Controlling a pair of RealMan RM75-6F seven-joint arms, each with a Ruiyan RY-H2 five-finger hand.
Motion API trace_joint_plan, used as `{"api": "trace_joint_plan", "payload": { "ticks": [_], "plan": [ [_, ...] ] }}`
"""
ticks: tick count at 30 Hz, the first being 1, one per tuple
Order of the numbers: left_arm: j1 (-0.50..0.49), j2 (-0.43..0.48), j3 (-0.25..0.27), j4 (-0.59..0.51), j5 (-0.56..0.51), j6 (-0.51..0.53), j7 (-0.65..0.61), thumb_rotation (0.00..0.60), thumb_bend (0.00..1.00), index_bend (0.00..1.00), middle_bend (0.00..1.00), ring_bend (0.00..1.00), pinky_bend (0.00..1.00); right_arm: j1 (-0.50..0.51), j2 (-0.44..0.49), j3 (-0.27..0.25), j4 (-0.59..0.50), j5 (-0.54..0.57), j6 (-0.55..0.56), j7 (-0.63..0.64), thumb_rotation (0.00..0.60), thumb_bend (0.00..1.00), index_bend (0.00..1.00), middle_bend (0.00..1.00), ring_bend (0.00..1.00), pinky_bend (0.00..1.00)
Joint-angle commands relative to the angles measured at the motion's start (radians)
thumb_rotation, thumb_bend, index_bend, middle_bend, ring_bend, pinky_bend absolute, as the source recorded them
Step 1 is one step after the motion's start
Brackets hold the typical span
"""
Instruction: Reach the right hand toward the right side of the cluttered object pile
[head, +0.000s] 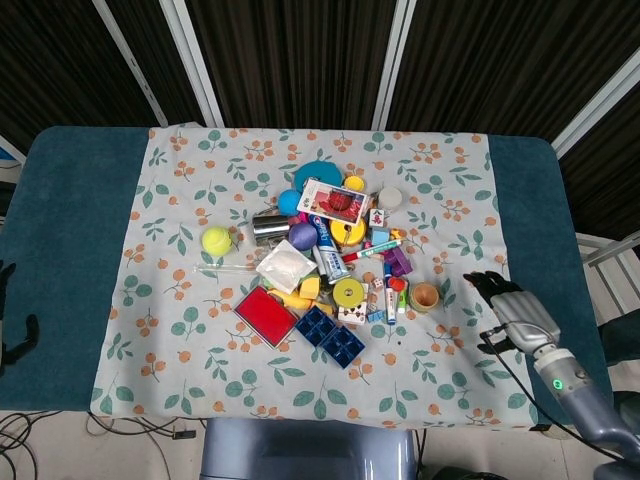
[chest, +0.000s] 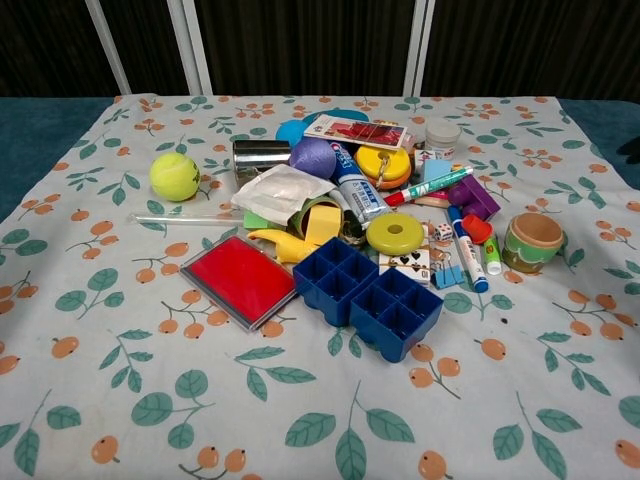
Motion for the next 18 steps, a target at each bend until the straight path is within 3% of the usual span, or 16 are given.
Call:
{"api": "trace_joint_plan", "payload": {
  "ticks": [1, 9, 18],
  "plan": [
    [0.000, 0.001, 0.000, 0.001, -0.003, -0.003, -0.002, 0.600, 0.51, 0.03, 0.00, 0.00, 0.01, 0.107, -0.054, 0.053, -0.013, 0.143, -0.092, -0.096, 0.600, 0.15, 0.08, 0.13, 0.06, 0.19],
    [-0.001, 0.008, -0.006, 0.004, -0.015, -0.010, -0.017, 0.600, 0.51, 0.03, 0.00, 0.00, 0.01, 0.240, -0.177, 0.064, 0.052, 0.353, -0.157, -0.244, 0.600, 0.15, 0.10, 0.15, 0.08, 0.19],
    [-0.002, 0.013, -0.008, 0.002, -0.017, -0.015, -0.026, 0.600, 0.51, 0.03, 0.00, 0.00, 0.01, 0.298, -0.255, 0.030, 0.092, 0.472, -0.131, -0.332, 0.600, 0.15, 0.13, 0.19, 0.12, 0.19]
  ]
}}
